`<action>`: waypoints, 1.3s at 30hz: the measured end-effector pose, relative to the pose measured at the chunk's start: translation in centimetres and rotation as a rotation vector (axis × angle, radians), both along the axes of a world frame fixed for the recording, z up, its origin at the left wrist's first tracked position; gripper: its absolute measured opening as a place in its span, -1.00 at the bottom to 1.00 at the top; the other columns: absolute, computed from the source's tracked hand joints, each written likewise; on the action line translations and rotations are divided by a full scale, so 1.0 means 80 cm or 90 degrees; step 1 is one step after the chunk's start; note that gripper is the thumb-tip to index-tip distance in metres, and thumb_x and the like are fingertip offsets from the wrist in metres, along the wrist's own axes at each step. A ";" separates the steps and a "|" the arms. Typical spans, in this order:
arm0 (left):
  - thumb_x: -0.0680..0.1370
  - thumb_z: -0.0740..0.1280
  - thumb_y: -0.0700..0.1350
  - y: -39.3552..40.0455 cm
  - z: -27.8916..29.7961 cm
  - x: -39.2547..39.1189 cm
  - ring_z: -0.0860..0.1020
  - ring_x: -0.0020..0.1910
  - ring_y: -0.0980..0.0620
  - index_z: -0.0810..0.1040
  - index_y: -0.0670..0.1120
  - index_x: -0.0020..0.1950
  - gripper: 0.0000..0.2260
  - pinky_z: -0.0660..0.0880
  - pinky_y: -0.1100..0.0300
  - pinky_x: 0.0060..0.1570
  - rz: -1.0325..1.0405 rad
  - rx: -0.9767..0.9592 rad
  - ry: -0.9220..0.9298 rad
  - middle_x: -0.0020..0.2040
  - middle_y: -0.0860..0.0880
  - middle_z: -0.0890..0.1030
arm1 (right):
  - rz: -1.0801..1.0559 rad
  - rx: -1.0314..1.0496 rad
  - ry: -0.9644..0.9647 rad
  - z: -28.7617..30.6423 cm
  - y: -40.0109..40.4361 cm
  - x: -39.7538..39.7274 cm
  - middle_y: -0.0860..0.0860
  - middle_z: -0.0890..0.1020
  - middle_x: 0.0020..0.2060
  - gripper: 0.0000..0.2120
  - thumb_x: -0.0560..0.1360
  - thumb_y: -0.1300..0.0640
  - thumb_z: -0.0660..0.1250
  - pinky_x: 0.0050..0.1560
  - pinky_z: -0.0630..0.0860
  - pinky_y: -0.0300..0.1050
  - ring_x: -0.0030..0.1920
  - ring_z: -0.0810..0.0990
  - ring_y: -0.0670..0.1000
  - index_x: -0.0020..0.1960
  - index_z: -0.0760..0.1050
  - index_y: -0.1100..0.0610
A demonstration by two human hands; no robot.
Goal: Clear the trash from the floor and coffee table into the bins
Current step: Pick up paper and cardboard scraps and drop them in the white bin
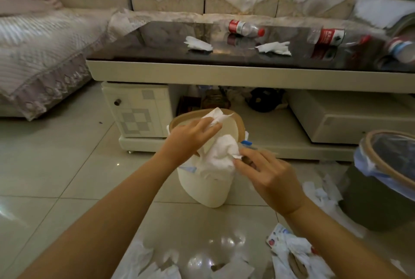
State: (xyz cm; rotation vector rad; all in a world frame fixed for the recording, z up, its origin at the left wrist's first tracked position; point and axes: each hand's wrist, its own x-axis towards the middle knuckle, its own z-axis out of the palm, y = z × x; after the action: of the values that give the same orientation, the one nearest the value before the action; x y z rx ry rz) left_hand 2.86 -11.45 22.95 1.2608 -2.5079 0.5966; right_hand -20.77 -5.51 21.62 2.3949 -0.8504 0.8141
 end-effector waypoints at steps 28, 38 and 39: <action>0.48 0.41 0.05 0.032 -0.071 0.033 0.55 0.19 -0.07 0.48 -0.02 0.32 -0.57 0.52 0.02 -0.01 0.208 0.030 0.071 0.31 -0.03 0.52 | -0.058 0.156 -0.047 -0.043 -0.068 0.069 0.14 0.63 0.10 -0.69 0.53 0.10 0.15 0.14 0.52 0.12 0.15 0.58 0.17 0.13 0.58 0.16; 0.36 0.50 -0.29 0.003 -0.033 0.017 0.66 -0.07 -0.13 0.62 -0.17 0.14 -0.64 0.63 0.02 -0.22 0.102 0.029 0.186 0.07 -0.14 0.65 | -0.054 0.081 -0.037 -0.063 -0.052 0.036 0.12 0.64 0.09 -0.77 0.48 0.15 0.29 0.12 0.53 0.14 0.12 0.60 0.14 0.09 0.61 0.12; 0.40 0.47 -0.28 -0.006 -0.030 0.005 0.64 0.02 -0.14 0.58 -0.16 0.21 -0.62 0.63 0.02 -0.17 0.105 0.039 0.170 0.16 -0.13 0.62 | -0.059 0.084 -0.031 -0.063 -0.052 0.035 0.13 0.64 0.10 -0.77 0.48 0.13 0.30 0.12 0.53 0.13 0.13 0.60 0.14 0.09 0.61 0.11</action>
State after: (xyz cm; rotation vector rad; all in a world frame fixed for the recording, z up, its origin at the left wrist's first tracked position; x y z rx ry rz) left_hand 3.27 -11.92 20.55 1.4732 -2.2347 0.3597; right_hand -18.00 -9.66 16.62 2.4354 -1.0573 0.8063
